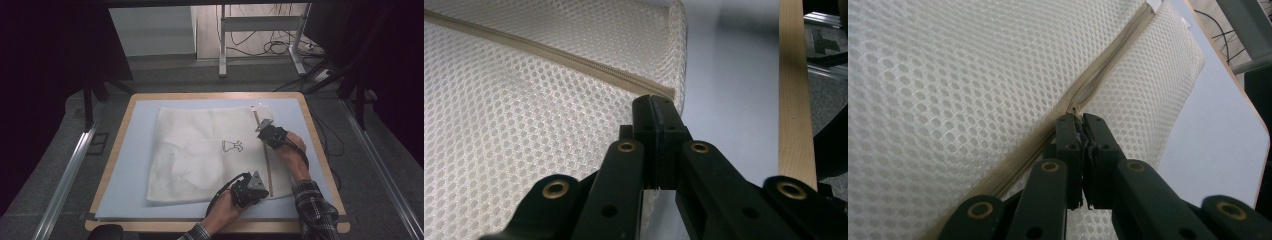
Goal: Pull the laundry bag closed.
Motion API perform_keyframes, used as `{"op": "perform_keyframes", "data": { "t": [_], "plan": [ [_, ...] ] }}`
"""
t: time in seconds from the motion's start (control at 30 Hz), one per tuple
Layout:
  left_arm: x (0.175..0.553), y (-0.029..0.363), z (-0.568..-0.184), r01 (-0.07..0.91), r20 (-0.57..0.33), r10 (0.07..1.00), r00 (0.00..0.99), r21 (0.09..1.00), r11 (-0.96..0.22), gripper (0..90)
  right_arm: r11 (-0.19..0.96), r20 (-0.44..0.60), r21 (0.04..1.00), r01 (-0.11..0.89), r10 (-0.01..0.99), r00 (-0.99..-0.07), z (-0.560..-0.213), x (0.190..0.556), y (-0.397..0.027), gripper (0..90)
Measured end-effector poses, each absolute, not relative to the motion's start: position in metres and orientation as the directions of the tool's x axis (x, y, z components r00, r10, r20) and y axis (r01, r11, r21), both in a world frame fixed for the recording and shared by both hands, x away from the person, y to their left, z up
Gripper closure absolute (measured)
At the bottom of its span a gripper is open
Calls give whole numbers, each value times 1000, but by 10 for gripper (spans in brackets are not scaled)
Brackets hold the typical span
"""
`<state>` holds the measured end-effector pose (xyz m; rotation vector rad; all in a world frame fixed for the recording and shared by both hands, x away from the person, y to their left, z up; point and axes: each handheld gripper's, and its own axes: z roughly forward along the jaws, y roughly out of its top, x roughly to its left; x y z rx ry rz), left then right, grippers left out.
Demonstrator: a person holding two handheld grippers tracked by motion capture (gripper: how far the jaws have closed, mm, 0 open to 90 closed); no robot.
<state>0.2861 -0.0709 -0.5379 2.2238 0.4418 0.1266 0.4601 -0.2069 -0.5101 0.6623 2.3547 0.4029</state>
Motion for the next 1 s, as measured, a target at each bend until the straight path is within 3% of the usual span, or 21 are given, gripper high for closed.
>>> {"op": "perform_keyframes", "data": {
  "t": [1.0],
  "plan": [
    [287,-70,-538,278,-69,355,932,765,-581,899,819,-521,439,369,567,-638,-511,491,-198,859]
  ]
}}
